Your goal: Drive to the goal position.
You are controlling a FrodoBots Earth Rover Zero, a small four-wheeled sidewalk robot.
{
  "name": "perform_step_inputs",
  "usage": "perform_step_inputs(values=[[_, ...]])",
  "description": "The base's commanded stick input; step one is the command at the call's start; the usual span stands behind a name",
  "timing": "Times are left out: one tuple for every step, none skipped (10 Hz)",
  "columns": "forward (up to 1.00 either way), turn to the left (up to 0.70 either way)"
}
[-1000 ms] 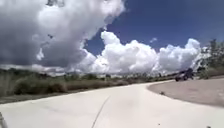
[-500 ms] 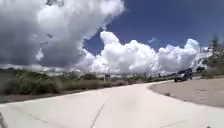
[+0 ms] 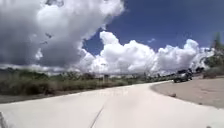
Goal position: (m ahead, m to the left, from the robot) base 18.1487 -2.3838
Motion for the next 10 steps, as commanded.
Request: perform_step_inputs(values=[[0.85, 0.0], [0.85, 0.0], [0.85, 0.0], [0.85, 0.0], [0.85, 0.0], [0.85, 0.0], [0.85, 0.0], [0.85, 0.0], [0.85, 0.0], [0.85, 0.0]])
